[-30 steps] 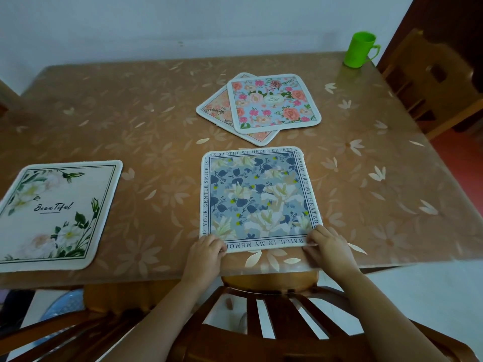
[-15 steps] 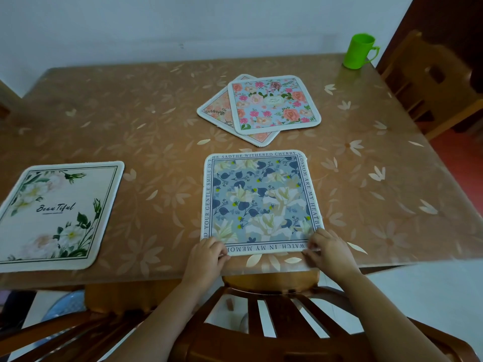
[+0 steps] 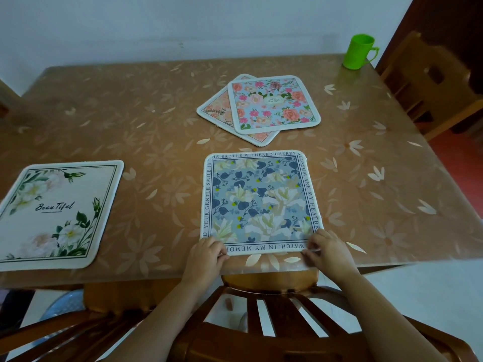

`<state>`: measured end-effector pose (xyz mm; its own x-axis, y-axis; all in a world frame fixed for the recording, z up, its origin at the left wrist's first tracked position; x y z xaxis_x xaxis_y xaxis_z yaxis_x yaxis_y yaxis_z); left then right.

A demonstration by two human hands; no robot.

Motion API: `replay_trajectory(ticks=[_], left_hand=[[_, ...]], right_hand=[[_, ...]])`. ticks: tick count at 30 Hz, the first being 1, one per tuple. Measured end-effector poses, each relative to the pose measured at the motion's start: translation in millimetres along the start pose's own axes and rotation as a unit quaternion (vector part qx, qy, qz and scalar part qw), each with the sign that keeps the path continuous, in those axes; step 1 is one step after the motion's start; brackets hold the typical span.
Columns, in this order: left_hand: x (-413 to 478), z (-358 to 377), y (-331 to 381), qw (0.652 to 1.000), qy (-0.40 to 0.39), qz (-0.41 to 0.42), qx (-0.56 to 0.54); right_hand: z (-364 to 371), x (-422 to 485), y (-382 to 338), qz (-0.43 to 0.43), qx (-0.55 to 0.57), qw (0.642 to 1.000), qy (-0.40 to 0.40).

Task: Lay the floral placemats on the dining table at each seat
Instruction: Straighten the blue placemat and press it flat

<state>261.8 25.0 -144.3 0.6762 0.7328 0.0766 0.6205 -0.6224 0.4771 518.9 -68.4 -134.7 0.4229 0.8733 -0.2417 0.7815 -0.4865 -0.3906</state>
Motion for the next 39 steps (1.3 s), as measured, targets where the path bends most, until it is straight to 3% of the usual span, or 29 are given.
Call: replay_trajectory(ticks=[19, 23, 26, 31, 35, 39], left_hand=[[1, -1, -6, 0.999, 0.005, -0.034, -0.024], [8, 0, -4, 1.0, 0.0, 0.011, 0.013], [16, 13, -3, 0.995, -0.072, 0.057, 0.033], [36, 34, -11, 0.974, -0.172, 0.083, 0.122], [63, 37, -21, 0.97, -0.164, 0.086, 0.155], [102, 36, -37, 0.972, -0.151, 0.076, 0.163]], right_hand=[[3, -1, 0, -0.007, 0.022, 0.999, 0.026], [6, 0, -6, -0.01, 0.017, 0.999, 0.038], [10, 2, -15, -0.032, 0.026, 0.999, 0.036], [36, 20, -32, -0.102, -0.082, 0.991, -0.026], [45, 53, -40, -0.133, -0.172, 0.974, -0.056], [43, 93, -46, -0.156, -0.181, 0.969, -0.063]])
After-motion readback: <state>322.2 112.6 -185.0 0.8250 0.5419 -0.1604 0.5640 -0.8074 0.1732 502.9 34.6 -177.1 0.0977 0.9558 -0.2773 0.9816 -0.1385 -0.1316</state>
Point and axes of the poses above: each hand's wrist, its own x-axis towards the middle knuckle, its own z-axis out of the palm, y = z × x, the point moved 5 cm from there along x, towards the middle knuckle, and after that the axes turned 11 degrees about z, right-handed, at the moved point
